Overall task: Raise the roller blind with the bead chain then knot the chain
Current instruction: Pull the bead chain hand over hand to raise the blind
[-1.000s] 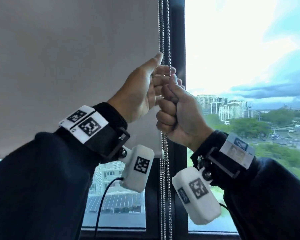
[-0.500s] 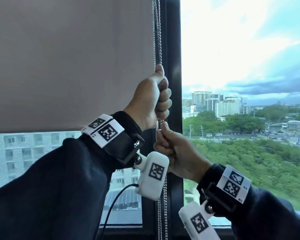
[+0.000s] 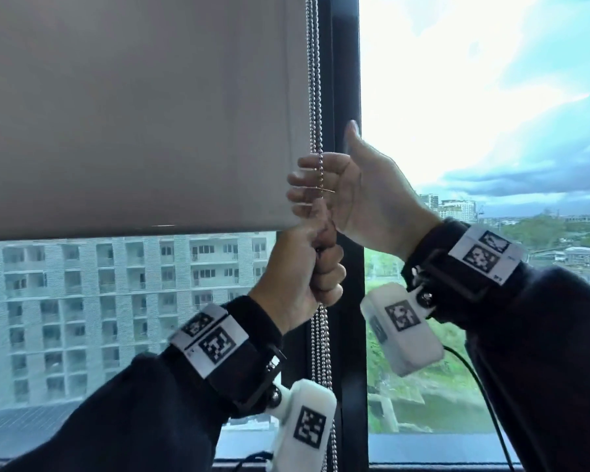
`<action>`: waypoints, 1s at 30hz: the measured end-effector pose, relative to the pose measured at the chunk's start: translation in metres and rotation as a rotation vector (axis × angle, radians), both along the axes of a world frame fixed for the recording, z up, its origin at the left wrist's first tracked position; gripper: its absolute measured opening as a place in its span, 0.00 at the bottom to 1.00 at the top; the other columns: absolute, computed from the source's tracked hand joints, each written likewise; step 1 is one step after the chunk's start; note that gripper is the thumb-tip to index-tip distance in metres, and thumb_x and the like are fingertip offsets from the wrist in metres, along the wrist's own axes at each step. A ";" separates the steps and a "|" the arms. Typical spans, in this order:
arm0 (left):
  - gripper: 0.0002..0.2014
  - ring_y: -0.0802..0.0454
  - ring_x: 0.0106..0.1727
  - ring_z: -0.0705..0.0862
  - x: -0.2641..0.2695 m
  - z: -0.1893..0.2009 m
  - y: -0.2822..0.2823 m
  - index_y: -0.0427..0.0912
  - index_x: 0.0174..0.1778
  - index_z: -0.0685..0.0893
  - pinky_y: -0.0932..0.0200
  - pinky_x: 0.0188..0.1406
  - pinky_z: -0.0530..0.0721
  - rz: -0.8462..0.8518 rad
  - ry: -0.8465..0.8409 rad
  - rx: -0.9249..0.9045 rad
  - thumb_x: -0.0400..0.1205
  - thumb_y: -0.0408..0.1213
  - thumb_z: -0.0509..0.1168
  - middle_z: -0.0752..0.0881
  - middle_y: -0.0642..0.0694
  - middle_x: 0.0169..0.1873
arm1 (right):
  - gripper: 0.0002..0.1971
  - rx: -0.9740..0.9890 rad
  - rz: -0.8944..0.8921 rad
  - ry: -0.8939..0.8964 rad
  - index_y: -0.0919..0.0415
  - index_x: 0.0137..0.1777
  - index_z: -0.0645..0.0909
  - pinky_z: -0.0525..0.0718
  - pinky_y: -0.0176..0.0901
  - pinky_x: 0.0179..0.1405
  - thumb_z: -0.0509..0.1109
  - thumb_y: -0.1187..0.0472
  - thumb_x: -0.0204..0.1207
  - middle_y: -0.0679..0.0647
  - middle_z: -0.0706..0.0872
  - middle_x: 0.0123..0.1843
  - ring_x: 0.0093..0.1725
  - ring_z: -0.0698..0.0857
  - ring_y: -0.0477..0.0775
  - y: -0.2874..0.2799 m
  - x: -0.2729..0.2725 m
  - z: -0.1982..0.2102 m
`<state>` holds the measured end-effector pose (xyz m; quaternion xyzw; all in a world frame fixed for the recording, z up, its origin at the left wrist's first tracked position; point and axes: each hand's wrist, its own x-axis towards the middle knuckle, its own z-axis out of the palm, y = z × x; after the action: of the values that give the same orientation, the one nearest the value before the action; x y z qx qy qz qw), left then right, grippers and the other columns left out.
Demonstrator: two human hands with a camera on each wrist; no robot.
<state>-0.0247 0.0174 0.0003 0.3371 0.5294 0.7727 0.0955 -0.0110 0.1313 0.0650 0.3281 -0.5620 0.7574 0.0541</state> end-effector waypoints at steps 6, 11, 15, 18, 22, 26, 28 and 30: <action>0.24 0.51 0.26 0.46 0.005 -0.026 -0.002 0.52 0.28 0.58 0.50 0.30 0.44 0.016 -0.002 0.037 0.85 0.58 0.58 0.54 0.53 0.21 | 0.27 0.006 0.042 0.014 0.54 0.37 0.74 0.57 0.34 0.17 0.53 0.32 0.84 0.47 0.61 0.30 0.23 0.58 0.45 -0.028 0.001 0.004; 0.24 0.50 0.29 0.46 0.006 -0.046 -0.010 0.52 0.26 0.61 0.47 0.36 0.44 0.067 -0.031 -0.005 0.87 0.55 0.57 0.57 0.53 0.21 | 0.29 -0.049 -0.027 -0.069 0.50 0.28 0.57 0.44 0.34 0.21 0.52 0.30 0.83 0.44 0.54 0.20 0.20 0.48 0.46 -0.037 -0.005 -0.015; 0.24 0.53 0.23 0.54 0.005 -0.050 -0.021 0.49 0.27 0.62 0.61 0.22 0.54 0.064 0.027 -0.136 0.88 0.55 0.52 0.59 0.51 0.22 | 0.31 -0.064 -0.041 -0.073 0.51 0.26 0.58 0.44 0.36 0.22 0.52 0.30 0.83 0.44 0.56 0.17 0.19 0.48 0.47 -0.036 -0.008 -0.026; 0.17 0.52 0.26 0.72 0.002 -0.035 -0.032 0.43 0.34 0.77 0.61 0.24 0.70 0.065 0.109 -0.181 0.87 0.45 0.55 0.71 0.46 0.27 | 0.31 -0.104 -0.043 -0.056 0.52 0.25 0.58 0.46 0.32 0.20 0.52 0.31 0.83 0.45 0.53 0.18 0.19 0.48 0.47 -0.033 -0.006 -0.025; 0.12 0.48 0.45 0.81 -0.006 -0.011 -0.045 0.41 0.47 0.80 0.48 0.40 0.81 0.173 0.216 -0.186 0.84 0.33 0.51 0.84 0.44 0.40 | 0.29 -0.147 -0.020 -0.014 0.51 0.27 0.58 0.50 0.30 0.16 0.53 0.34 0.84 0.45 0.54 0.18 0.19 0.48 0.48 -0.031 0.005 -0.028; 0.15 0.51 0.47 0.84 -0.004 0.017 -0.048 0.41 0.50 0.82 0.46 0.47 0.81 0.218 0.266 -0.106 0.87 0.39 0.49 0.86 0.45 0.43 | 0.29 -0.183 -0.039 0.018 0.52 0.26 0.64 0.51 0.30 0.14 0.54 0.36 0.85 0.45 0.58 0.16 0.16 0.50 0.46 -0.031 0.011 -0.036; 0.15 0.51 0.46 0.84 0.002 0.033 -0.043 0.42 0.49 0.82 0.47 0.49 0.80 0.186 0.262 -0.048 0.87 0.43 0.51 0.86 0.46 0.42 | 0.30 -0.159 -0.061 0.010 0.53 0.26 0.74 0.52 0.29 0.14 0.55 0.35 0.84 0.45 0.61 0.15 0.13 0.54 0.44 -0.032 0.009 -0.046; 0.16 0.49 0.49 0.85 0.009 0.044 -0.037 0.41 0.51 0.82 0.44 0.56 0.81 0.164 0.268 -0.012 0.88 0.46 0.53 0.87 0.43 0.44 | 0.30 -0.136 -0.061 -0.021 0.52 0.24 0.70 0.52 0.29 0.15 0.55 0.34 0.84 0.45 0.59 0.15 0.13 0.54 0.43 -0.031 0.006 -0.059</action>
<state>-0.0155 -0.0195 0.0448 0.3923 0.5679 0.7226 -0.0375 -0.0047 0.0999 0.0058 0.2987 -0.5196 0.7951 0.0934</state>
